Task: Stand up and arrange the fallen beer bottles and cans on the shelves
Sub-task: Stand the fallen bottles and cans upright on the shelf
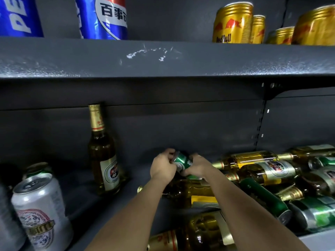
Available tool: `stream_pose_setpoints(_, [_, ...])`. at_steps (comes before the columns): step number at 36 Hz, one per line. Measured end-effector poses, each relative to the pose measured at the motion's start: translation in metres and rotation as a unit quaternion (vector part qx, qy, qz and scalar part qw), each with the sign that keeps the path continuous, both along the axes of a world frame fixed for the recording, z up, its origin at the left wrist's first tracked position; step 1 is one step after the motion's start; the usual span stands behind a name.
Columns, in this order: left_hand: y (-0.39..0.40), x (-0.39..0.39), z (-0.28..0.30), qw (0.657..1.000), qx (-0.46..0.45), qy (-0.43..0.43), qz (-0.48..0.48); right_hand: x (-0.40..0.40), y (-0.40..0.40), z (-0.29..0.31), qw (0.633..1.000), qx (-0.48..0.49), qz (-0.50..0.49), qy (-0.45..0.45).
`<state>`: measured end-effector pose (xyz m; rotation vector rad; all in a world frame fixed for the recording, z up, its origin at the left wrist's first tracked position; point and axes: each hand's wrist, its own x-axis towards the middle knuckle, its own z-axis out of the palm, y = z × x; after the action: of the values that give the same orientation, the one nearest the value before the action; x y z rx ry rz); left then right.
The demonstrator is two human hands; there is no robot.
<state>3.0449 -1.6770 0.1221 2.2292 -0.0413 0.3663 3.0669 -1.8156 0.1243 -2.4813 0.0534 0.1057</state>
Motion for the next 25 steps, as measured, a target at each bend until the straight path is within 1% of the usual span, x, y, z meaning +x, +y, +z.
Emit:
stream_pose_setpoints(3, [-0.005,0.001,0.003,0.999,0.021,-0.02,-0.019,0.002,-0.005,0.003,0.998,-0.062,-0.001,-0.011])
stream_pose_setpoints(4, [-0.007,0.001,0.002,0.999,0.024,-0.028,-0.025,0.002,-0.007,0.003,0.998,-0.061,-0.006,-0.018])
stream_pose_setpoints(7, [-0.014,0.0,0.001,0.997,0.048,-0.044,-0.043,0.007,-0.012,-0.003,0.999,0.011,-0.032,-0.036])
stream_pose_setpoints(9, [-0.018,0.001,0.001,0.994,0.084,-0.051,-0.043,0.01,-0.013,-0.007,0.996,0.052,-0.053,-0.053])
stream_pose_setpoints(12, [-0.02,-0.002,0.002,0.987,0.149,-0.05,0.0,0.012,-0.013,-0.007,0.992,0.088,-0.08,-0.049])
stream_pose_setpoints(14, [-0.015,-0.005,0.001,0.984,0.176,-0.014,0.02,0.009,-0.013,-0.006,0.991,0.094,-0.09,-0.02])
stream_pose_setpoints(15, [-0.01,-0.006,0.0,0.982,0.188,0.007,0.015,0.006,-0.014,-0.005,0.991,0.094,-0.101,-0.006])
stream_pose_setpoints(18, [0.005,-0.013,-0.003,0.972,0.224,0.069,-0.033,0.002,-0.015,-0.004,0.989,0.097,-0.114,0.011])
stream_pose_setpoints(20, [0.011,-0.02,-0.004,0.965,0.228,0.112,-0.069,-0.002,-0.014,-0.001,0.989,0.093,-0.114,0.018])
stream_pose_setpoints(23, [0.014,-0.032,-0.002,0.956,0.237,0.14,-0.098,-0.012,-0.014,0.008,0.993,0.047,-0.11,0.02])
stream_pose_setpoints(25, [0.016,-0.035,0.0,0.953,0.232,0.159,-0.114,-0.022,-0.017,0.016,0.994,-0.028,-0.108,0.007])
